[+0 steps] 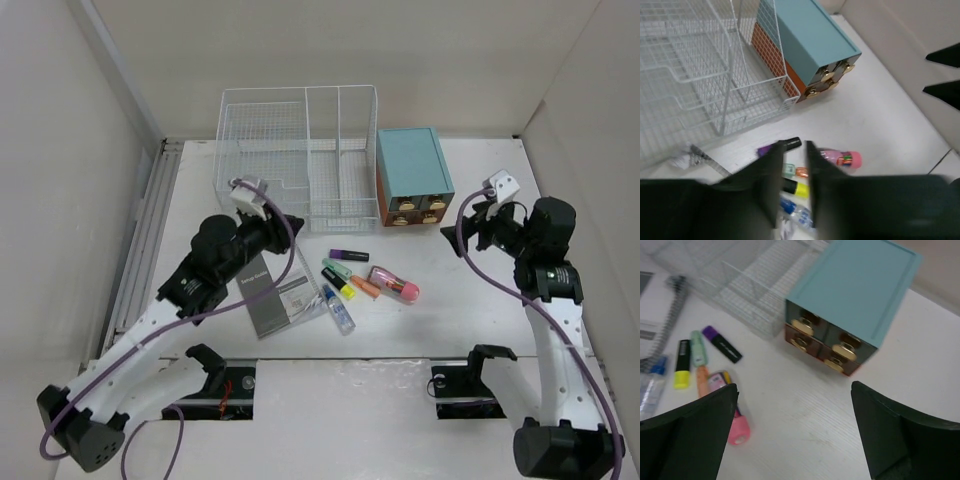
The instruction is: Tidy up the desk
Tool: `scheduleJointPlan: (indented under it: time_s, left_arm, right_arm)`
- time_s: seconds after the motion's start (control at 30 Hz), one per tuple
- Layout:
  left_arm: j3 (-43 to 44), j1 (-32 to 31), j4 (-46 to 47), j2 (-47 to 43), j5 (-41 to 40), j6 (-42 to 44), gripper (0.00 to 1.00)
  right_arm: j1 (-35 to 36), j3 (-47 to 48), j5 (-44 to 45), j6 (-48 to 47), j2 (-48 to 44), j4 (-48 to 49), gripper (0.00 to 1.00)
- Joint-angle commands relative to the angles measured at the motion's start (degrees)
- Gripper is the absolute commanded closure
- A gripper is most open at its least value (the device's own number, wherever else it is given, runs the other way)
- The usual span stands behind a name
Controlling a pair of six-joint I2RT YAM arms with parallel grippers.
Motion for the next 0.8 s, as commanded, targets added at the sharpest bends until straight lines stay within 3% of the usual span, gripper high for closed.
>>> scheduleJointPlan:
  time_s: [0.0,0.07,0.1,0.23,0.37,0.6,0.77]
  left_arm:
    - [-3.7,-0.2,-2.0,-7.8,-4.3,-14.8,0.71]
    - [-6.5,-0.7,-4.9,-10.4,-6.7,-19.7,0.43]
    - [-7.4,-0.7,-6.0,-11.0,-9.4,-23.9,0.41]
    - [-13.4,-1.2,-7.6,-13.3,-14.3,-31.1,0.40]
    - [-21.2,-1.8,-5.4,-17.0,-19.2,-34.9,0.40]
    - [-25.6,-1.8,-5.5,-19.0,-28.2,-37.0,0.40]
    - [-26.7,-1.8,-5.5,-15.4,-31.7,-37.7,0.40]
  right_arm:
    - [4.6,3.7,-12.9,-1.4,2.2,1.8,0.00]
    - [9.0,6.8,-12.9,-2.0,5.7,2.6,0.00]
    - [11.5,8.0,-12.9,-2.0,10.3,2.6,0.00]
    - [27.5,14.6,-9.0,-2.7,24.2,-0.2,0.00]
    - [35.4,17.7,-5.0,2.8,36.8,5.1,0.07]
    - [44.6,18.4,1.6,16.1,48.5,22.7,0.08]
    - [47.5,11.1,5.0,27.7,51.1,36.9,0.08]
